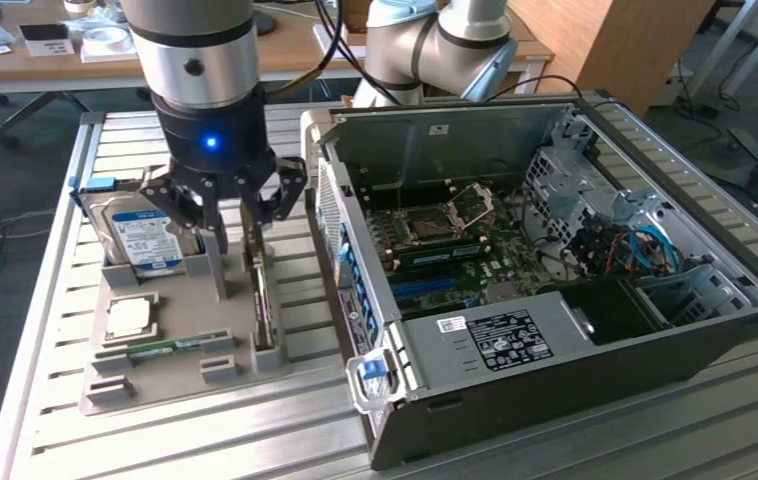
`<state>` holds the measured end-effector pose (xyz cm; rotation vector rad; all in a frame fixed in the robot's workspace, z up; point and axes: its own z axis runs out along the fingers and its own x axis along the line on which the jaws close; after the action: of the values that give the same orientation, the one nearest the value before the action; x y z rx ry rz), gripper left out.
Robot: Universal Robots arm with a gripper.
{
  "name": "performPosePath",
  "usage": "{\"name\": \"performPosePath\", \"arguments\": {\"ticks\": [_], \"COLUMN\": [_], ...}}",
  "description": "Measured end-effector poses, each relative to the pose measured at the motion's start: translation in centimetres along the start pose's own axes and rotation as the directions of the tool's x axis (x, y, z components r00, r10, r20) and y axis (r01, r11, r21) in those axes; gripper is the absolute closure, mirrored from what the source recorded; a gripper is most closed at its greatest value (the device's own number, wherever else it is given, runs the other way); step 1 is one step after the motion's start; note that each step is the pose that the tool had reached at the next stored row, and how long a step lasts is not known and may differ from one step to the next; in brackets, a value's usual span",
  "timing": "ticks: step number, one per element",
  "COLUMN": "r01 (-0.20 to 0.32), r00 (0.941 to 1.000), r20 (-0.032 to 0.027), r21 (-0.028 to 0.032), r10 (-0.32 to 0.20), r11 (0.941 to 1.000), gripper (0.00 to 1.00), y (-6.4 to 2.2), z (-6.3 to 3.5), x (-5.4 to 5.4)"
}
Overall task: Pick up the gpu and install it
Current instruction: 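Pick up the gpu and move the gpu toward the slot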
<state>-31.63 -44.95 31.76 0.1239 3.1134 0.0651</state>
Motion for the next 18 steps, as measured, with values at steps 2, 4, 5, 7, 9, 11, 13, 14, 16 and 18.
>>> {"name": "performPosePath", "arguments": {"ticks": [2, 4, 5, 7, 9, 11, 13, 14, 16, 18], "r01": [0.000, 0.000, 0.000, 0.000, 0.000, 0.000, 0.000, 0.000, 0.000, 0.000], "r00": [1.0000, 1.0000, 1.0000, 1.0000, 1.0000, 1.0000, 1.0000, 1.0000, 1.0000, 1.0000], "r20": [-0.0001, 0.0000, 0.0000, 0.0000, 0.0000, 0.0001, 0.0001, 0.0000, 0.0001, 0.0000], "r21": [0.0001, 0.0000, 0.0000, -0.0001, 0.0000, -0.0001, -0.0001, 0.0000, -0.0001, 0.0000], "r10": [0.000, 0.000, 0.000, 0.000, 0.000, 0.000, 0.000, 0.000, 0.000, 0.000], "r11": [1.0000, 1.0000, 1.0000, 1.0000, 1.0000, 1.0000, 1.0000, 1.0000, 1.0000, 1.0000], "gripper": [0.59, 0.59, 0.59, 0.59, 0.59, 0.59, 0.59, 0.59, 0.59, 0.59], "y": [0.00, 0.00, 0.01, 0.02, 0.02, 0.01, 0.00, -0.01, -0.02, -0.04], "z": [0.10, 0.10, 0.10, 0.11, 0.11, 0.16, 0.44, 0.59, 0.95, 1.32], "x": [0.0, 0.0, -0.1, -0.2, -0.2, -0.2, -0.2, -0.2, -0.2, -0.2]}}
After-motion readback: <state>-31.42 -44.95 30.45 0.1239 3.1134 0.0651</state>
